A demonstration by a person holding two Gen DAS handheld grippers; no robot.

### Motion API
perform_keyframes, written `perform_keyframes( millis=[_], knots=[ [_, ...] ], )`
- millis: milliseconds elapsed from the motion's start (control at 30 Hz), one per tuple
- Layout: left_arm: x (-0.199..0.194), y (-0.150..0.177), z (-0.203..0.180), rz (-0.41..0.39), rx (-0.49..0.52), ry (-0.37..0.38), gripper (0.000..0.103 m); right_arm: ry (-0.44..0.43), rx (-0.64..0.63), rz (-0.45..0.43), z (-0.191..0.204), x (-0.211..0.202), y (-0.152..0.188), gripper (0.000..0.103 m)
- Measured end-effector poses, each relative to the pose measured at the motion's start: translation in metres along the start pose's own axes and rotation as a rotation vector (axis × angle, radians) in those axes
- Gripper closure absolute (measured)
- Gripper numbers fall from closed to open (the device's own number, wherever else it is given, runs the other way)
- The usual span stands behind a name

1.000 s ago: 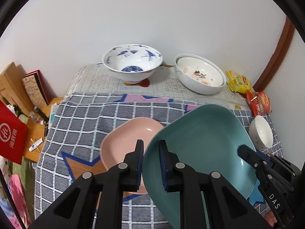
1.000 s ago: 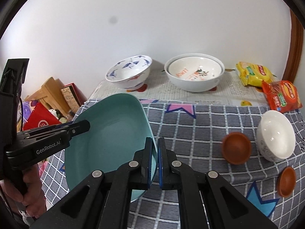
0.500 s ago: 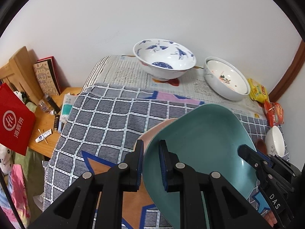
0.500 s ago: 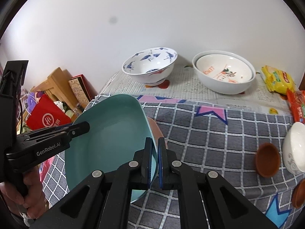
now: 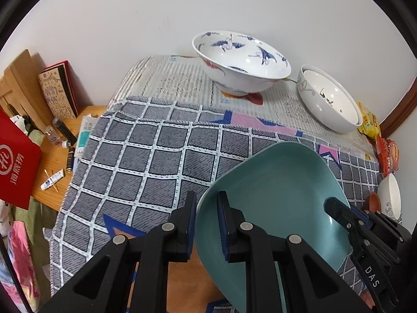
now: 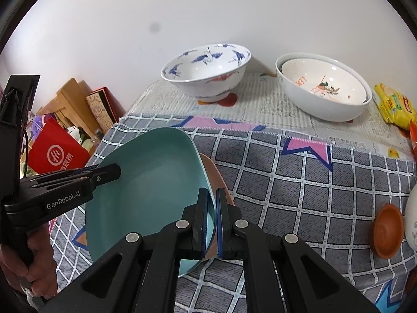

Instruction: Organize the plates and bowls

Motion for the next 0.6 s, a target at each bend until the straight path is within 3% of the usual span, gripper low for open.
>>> perform_keyframes(
  millis=[333, 600],
  knots=[
    [0.02, 0.005, -0.007, 0.014, 0.031, -0.024, 0.087, 0.027, -0.02, 0.028, -0.009, 0.022, 0.009, 0.096],
    [0.023, 0.005, -0.006, 0.025, 0.043, -0.047, 0.087, 0.071, -0.113, 0.007, -0.001, 0.026, 0.009, 0.094]
  ],
)
Point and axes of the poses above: each gripper's, at about its wrist camera, not at the fingertips, and x roughly the way its jaws point, z to its left, y to its underside, the point moved 4 cm from there along x, roughly the way its jaws point, and after that the axes turned 2 degrees about -z, right-handed, at the moved point
